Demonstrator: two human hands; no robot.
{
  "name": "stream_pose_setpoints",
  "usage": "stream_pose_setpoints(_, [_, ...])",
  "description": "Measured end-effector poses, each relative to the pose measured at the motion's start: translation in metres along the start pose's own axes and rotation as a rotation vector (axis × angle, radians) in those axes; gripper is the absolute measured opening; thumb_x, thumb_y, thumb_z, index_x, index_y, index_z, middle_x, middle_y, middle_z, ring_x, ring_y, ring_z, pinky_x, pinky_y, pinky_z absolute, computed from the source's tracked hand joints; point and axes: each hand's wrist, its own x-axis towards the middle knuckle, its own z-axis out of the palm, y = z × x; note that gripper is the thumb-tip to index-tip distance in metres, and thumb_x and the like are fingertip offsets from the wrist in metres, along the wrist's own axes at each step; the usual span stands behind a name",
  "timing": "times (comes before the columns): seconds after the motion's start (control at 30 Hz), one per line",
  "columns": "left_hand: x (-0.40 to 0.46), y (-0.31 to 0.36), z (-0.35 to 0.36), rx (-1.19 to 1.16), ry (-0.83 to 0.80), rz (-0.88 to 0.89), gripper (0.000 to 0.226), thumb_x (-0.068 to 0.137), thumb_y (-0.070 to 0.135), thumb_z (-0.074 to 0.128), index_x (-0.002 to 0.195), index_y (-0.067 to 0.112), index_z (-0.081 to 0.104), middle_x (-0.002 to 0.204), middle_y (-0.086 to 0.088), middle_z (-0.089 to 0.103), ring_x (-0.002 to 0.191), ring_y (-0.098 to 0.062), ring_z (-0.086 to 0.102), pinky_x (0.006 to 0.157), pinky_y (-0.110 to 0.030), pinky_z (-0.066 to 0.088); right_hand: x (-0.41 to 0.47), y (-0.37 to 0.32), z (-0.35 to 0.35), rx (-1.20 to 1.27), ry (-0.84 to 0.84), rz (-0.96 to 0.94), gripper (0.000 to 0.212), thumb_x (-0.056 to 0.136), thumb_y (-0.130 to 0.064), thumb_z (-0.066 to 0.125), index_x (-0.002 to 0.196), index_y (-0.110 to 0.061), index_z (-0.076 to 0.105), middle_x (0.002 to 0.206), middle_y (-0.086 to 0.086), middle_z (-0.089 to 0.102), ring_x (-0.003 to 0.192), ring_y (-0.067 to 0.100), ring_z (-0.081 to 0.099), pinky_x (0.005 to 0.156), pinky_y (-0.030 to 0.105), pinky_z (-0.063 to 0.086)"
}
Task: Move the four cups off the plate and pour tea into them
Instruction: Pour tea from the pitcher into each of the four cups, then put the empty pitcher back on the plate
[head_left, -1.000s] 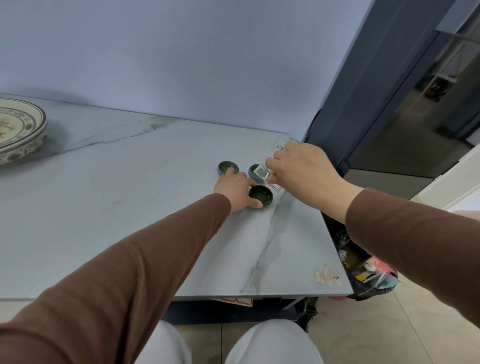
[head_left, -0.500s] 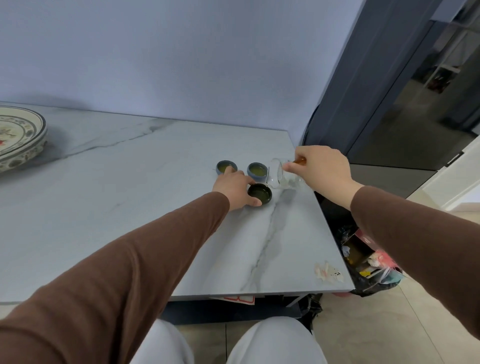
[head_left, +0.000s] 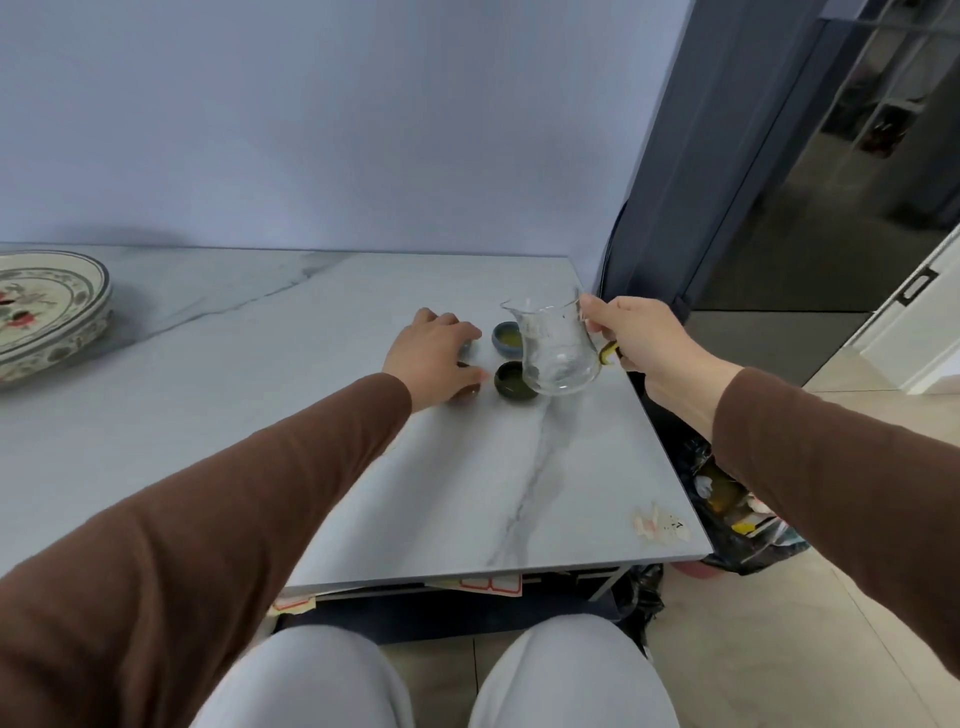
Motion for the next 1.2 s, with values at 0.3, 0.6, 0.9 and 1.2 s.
stream_pose_setpoints(0.3, [-0.048,-0.061,-0.044,-0.002,0.076,-0.069,0.033,0.093,0.041,0.058,0.123,0.028,0.060,0.118,0.006,0.062,0.110,-0.018,0.049,0.090,-0.036,0.045,-0.017,-0.015,0.065,0.101,-0.145,-0.055,0.037,0.094,-0.047,0.060,0.075,-0.015,0.055,0.063,-0.007,0.049,0.040,0.002,0.038,0.047,0.015,0.035])
stream_pose_setpoints(0.6, [-0.028,-0.149,-0.035,-0.035,0.105,-0.163,0.021,0.091,0.046,0.058,0.108,0.035,0.063,0.106,0.015,0.064,0.097,-0.012,0.055,0.083,-0.037,0.049,0.035,-0.008,0.153,0.108,-0.239,-0.140,0.043,0.095,-0.046,0.059,0.066,-0.016,0.051,0.065,-0.001,0.049,0.051,0.009,0.041,0.053,0.021,0.034])
stream_pose_setpoints(0.9, [-0.012,-0.185,-0.053,-0.104,0.012,-0.291,0.020,0.095,0.039,0.054,0.109,0.031,0.065,0.106,0.014,0.065,0.096,-0.013,0.056,0.082,-0.036,0.048,0.069,-0.028,0.194,-0.028,-0.325,-0.031,0.046,0.097,-0.047,0.055,0.061,-0.021,0.047,0.054,-0.014,0.044,0.055,0.011,0.035,0.059,0.029,0.029])
stream_pose_setpoints(1.2, [-0.074,-0.185,-0.177,-0.206,-0.115,-0.516,0.021,0.094,0.037,0.055,0.111,0.030,0.066,0.105,0.012,0.065,0.098,-0.016,0.056,0.081,-0.034,0.047,0.014,-0.162,0.202,-0.048,-0.409,0.182,0.037,0.099,-0.040,0.055,0.077,-0.011,0.062,0.068,-0.009,0.055,0.058,0.009,0.038,0.059,0.026,0.031])
